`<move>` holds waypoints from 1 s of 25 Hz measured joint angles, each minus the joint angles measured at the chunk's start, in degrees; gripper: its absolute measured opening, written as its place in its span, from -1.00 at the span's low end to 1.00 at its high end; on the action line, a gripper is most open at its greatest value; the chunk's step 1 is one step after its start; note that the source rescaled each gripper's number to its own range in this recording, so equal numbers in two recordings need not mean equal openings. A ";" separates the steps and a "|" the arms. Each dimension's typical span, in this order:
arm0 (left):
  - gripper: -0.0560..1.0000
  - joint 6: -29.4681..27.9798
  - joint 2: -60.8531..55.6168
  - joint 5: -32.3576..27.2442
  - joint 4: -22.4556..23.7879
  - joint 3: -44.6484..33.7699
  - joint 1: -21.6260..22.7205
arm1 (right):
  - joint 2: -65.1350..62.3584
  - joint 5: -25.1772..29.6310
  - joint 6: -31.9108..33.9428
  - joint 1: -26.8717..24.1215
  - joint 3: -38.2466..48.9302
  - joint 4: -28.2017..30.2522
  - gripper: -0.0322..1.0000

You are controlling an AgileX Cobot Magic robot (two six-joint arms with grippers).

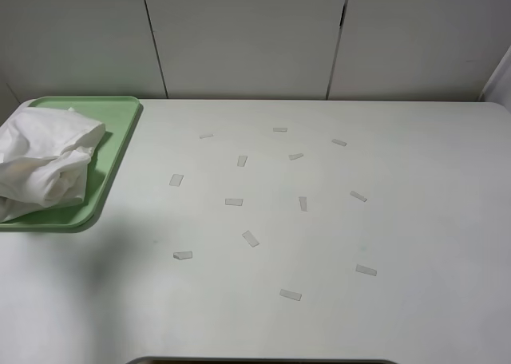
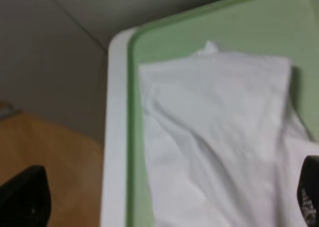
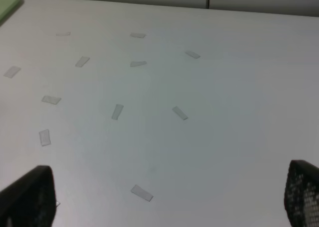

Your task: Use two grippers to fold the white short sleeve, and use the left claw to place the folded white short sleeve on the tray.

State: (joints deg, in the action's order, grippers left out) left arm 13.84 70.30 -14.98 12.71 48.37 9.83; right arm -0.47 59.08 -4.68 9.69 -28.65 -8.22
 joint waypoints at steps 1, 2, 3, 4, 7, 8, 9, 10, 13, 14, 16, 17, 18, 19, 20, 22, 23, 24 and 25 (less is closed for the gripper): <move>1.00 -0.19 -2.29 -3.17 -1.37 0.00 -0.07 | 0.00 0.00 0.00 0.00 0.00 0.00 1.00; 1.00 -0.39 -4.47 -7.02 -3.02 0.00 -0.07 | 0.00 0.00 0.00 0.00 0.00 0.00 1.00; 1.00 -0.57 -7.56 -10.18 -4.21 -0.05 -0.07 | 0.00 0.00 0.00 0.00 0.00 0.00 1.00; 1.00 -0.57 -10.27 -14.25 -5.78 -0.05 -0.07 | 0.00 0.00 0.00 0.00 0.00 0.00 1.00; 1.00 -0.57 -17.69 -21.70 -9.13 -0.05 -0.07 | 0.00 0.00 0.00 0.00 0.00 0.00 1.00; 1.00 -0.57 -20.49 -24.37 -10.31 -0.05 -0.07 | 0.00 0.00 0.00 0.00 0.00 0.00 1.00; 1.00 -0.57 -22.86 -26.91 -11.25 -0.12 -0.07 | 0.00 0.00 0.00 0.00 0.00 0.00 1.00; 1.00 -0.57 -25.82 -28.69 -11.75 -0.42 -0.07 | 0.00 0.00 0.00 0.00 0.00 0.00 1.00; 1.00 -0.57 -35.04 -33.64 -11.92 -3.76 -0.07 | 0.00 0.00 0.00 0.00 0.00 0.00 1.00; 1.00 -0.57 -37.92 -34.77 -11.92 -5.41 -0.07 | 0.00 0.00 0.00 0.00 0.00 0.00 1.00; 1.00 -0.57 -44.14 -37.36 -11.98 -8.48 -0.07 | 0.00 0.00 0.00 0.00 0.00 0.00 1.00; 1.00 -0.57 -46.72 -38.43 -11.98 -9.74 -0.21 | 0.00 0.00 0.00 0.00 0.00 0.00 1.00; 1.00 -0.57 -48.91 -39.69 -11.98 -10.64 -0.63 | 0.00 0.00 0.00 0.00 0.00 0.00 1.00; 1.00 -0.57 -50.73 -40.92 -12.10 -11.63 -1.26 | 0.00 0.00 0.00 0.00 0.00 0.00 1.00; 1.00 -0.57 -52.10 -42.07 -12.71 -12.46 -2.15 | 0.00 0.00 0.00 0.00 0.00 0.00 1.00; 1.00 -0.71 -55.02 -44.33 -13.67 -13.51 -3.77 | 0.00 0.00 0.00 0.00 0.00 0.00 1.00; 1.00 -0.71 -55.02 -44.33 -13.67 -13.51 -3.77 | 0.00 0.00 0.00 0.00 0.00 0.00 1.00; 1.00 -1.00 -56.49 -45.28 -14.51 -13.88 -4.61 | 0.00 0.00 0.00 0.00 0.00 0.00 1.00; 1.00 -1.46 -57.65 -45.88 -15.12 -13.93 -5.08 | 0.00 0.00 0.00 0.00 0.00 0.00 1.00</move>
State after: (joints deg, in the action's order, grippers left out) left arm 12.38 12.65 -60.87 -2.41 34.43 4.74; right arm -0.47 59.08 -4.68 9.69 -28.65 -8.22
